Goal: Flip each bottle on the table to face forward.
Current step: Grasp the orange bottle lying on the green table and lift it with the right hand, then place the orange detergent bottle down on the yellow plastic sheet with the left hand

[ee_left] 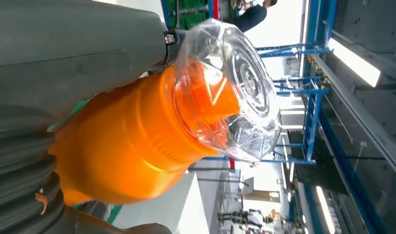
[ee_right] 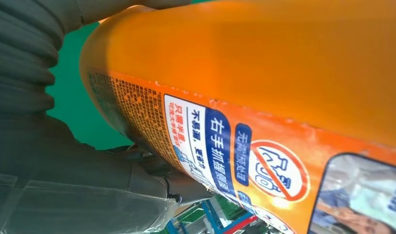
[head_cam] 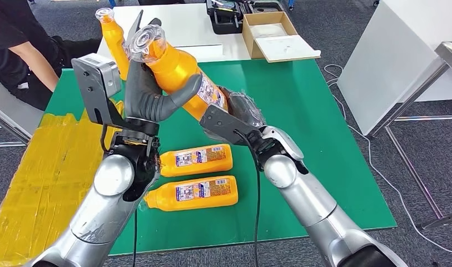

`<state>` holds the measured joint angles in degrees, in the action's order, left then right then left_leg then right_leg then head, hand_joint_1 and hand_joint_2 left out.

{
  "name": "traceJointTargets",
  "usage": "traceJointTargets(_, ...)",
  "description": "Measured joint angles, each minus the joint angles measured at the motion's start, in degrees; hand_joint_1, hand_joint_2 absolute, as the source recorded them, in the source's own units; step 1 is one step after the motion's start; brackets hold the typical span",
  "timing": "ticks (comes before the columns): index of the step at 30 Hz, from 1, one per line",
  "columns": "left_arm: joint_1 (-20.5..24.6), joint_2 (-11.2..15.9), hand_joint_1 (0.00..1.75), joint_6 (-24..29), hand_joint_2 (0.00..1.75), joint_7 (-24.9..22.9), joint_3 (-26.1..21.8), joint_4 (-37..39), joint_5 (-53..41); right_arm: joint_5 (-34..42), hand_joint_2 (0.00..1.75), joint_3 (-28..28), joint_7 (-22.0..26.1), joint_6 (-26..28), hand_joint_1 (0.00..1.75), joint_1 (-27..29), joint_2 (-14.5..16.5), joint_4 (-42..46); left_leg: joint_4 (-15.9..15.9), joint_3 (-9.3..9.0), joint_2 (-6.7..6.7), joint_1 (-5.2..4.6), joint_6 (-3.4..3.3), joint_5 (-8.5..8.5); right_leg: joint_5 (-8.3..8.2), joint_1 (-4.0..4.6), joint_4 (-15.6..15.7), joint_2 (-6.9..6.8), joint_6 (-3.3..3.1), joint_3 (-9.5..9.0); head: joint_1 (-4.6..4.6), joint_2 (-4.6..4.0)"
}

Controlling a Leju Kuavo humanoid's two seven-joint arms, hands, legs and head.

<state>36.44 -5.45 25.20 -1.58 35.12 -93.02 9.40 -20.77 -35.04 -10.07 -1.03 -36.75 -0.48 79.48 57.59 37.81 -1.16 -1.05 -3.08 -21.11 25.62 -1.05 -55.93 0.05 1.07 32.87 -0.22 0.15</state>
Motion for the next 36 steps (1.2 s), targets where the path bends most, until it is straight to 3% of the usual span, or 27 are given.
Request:
traceJointTargets(10, 1.13, -0.97, 0.00, -0.61, 1.75, -1.85, -1.99, 3.08, 3.74, -3.30, 1.75, -3.03, -0.02, -0.42, 1.75, -1.52, 1.10, -2.17, 0.00, 0.02, -0.01, 0.00, 0.00, 0.00, 0.00, 0.00, 0.00, 0.00, 0.00, 0.00, 0.00, 0.00)
traceJointTargets(24, 2.86, -1.58, 0.00, -5.22, 1.75, -7.80, -3.08, 4.15, 31.60, -4.11, 1.75, -4.62, -1.96, 1.45, 1.75, -3.44, 1.09, -4.35, 0.01, 0.04, -0.03, 0.00, -0.02, 0.02, 0.00, 0.00, -0.01, 0.00, 0.00, -0.02, 0.00, 0.00)
traceJointTargets(31, 3.10, -1.58, 0.00, -4.54, 1.75, -7.20, -1.32, 3.88, 27.52, -4.25, 1.75, -4.20, -2.19, 1.96, 1.75, -3.44, 1.06, -4.51, 0.01, 0.03, -0.03, 0.00, -0.01, 0.02, 0.00, 0.00, 0.00, 0.00, 0.00, 0.00, 0.01, 0.00)
traceJointTargets(36, 3.11, -1.48, 0.00, -3.35, 1.75, -6.15, 1.07, 3.86, 19.58, -4.69, 1.75, -3.74, -2.34, 2.37, 1.75, -3.44, 0.92, -4.50, 0.01, 0.02, -0.03, 0.00, -0.02, 0.02, 0.00, 0.00, 0.00, 0.00, 0.00, 0.00, 0.01, 0.00)
